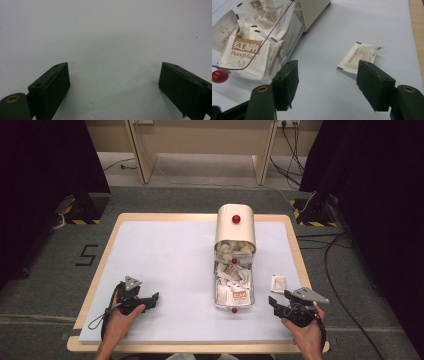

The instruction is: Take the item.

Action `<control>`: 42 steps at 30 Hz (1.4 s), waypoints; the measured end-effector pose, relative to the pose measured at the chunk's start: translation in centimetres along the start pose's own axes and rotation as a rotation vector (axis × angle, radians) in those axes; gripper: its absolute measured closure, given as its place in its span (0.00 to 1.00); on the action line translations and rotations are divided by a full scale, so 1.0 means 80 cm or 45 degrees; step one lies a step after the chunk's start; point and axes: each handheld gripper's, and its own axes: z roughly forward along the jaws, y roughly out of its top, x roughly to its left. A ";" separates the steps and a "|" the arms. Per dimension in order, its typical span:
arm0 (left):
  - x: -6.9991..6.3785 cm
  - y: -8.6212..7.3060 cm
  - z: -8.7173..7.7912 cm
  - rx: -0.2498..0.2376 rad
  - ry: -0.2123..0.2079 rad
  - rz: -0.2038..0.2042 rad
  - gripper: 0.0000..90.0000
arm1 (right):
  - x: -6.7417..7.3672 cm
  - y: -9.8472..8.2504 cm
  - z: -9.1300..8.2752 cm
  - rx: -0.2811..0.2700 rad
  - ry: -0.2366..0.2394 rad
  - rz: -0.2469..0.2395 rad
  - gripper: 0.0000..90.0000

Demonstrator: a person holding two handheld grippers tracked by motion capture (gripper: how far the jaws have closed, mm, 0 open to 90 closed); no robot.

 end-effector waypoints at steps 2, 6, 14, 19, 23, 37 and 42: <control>0.000 0.000 0.000 0.000 0.000 0.000 0.10 | 0.001 -0.002 -0.001 0.005 0.005 0.004 0.38; 0.000 0.000 0.000 0.000 0.000 0.000 0.10 | 0.002 -0.005 -0.002 0.027 0.014 -0.007 0.37; 0.000 0.000 0.000 0.000 0.000 0.001 0.10 | 0.005 -0.012 -0.002 0.078 0.023 -0.023 0.34; 0.000 0.000 0.000 0.000 0.001 0.001 0.10 | 0.006 -0.016 -0.005 0.086 0.028 -0.031 0.34; 0.000 0.000 0.000 0.000 0.000 0.001 0.10 | 0.007 -0.020 -0.006 0.100 0.024 -0.036 0.34; 0.000 0.000 0.000 0.000 0.001 0.001 0.10 | 0.010 -0.032 -0.010 0.159 0.029 -0.068 0.34; 0.000 0.000 0.000 0.001 0.001 0.002 0.10 | 0.010 -0.036 -0.011 0.184 0.034 -0.071 0.34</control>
